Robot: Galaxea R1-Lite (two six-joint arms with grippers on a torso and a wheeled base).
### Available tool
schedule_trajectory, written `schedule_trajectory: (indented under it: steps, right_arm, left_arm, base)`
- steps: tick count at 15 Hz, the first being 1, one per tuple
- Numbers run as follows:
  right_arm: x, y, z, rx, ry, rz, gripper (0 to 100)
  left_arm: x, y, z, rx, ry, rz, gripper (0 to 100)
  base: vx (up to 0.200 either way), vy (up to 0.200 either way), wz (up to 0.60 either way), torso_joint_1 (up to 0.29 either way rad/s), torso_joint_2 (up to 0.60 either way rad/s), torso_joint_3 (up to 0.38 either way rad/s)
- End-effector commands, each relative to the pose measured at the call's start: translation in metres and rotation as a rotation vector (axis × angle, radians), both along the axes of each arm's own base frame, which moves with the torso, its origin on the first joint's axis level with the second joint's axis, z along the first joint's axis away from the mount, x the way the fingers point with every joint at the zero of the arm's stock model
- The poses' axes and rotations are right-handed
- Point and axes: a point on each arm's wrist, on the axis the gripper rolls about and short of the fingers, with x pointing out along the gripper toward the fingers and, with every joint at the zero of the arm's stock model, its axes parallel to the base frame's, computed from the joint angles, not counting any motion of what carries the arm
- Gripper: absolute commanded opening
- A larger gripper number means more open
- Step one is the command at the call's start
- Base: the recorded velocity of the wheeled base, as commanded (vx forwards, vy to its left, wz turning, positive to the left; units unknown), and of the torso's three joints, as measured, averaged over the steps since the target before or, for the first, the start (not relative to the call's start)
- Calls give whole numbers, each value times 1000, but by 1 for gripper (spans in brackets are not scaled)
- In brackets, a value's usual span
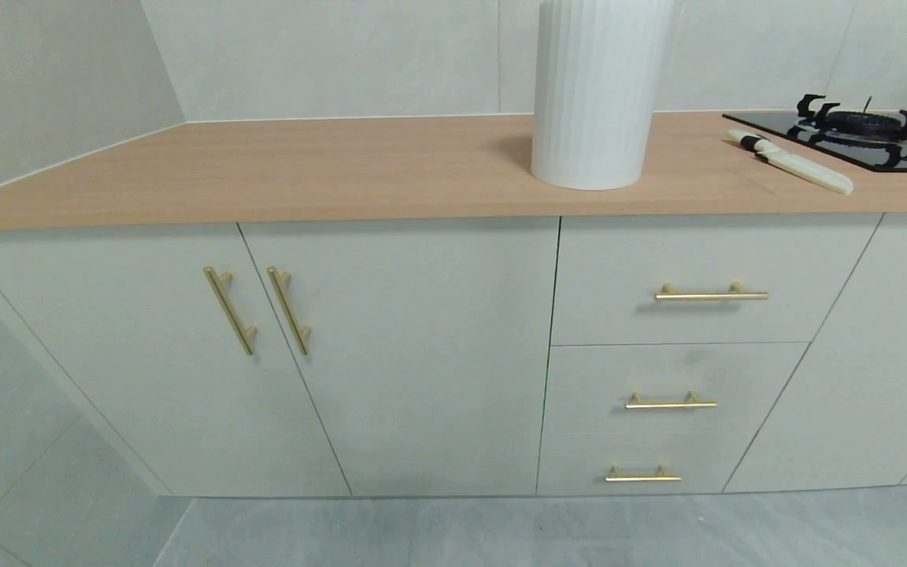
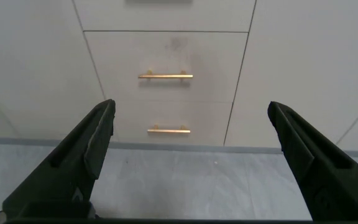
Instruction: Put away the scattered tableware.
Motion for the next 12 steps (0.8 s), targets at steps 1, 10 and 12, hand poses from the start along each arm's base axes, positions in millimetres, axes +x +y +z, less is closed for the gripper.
schedule_trajectory:
  steps: [1, 10, 12]
  right_arm:
    - [0, 0, 0, 0, 3, 0, 100]
    - [0, 0, 0, 0, 3, 0, 100]
    - [0, 0, 0, 0, 3, 0, 100]
  left_arm:
    - [0, 0, 0, 0, 0, 0, 100]
    - [0, 0, 0, 0, 0, 0, 100]
    - [0, 0, 0, 0, 0, 0, 100]
  base:
    - [200, 0, 0, -2, 2, 2]
    - [133, 0, 0, 2, 1, 2]
    - [0, 0, 0, 0, 0, 0]
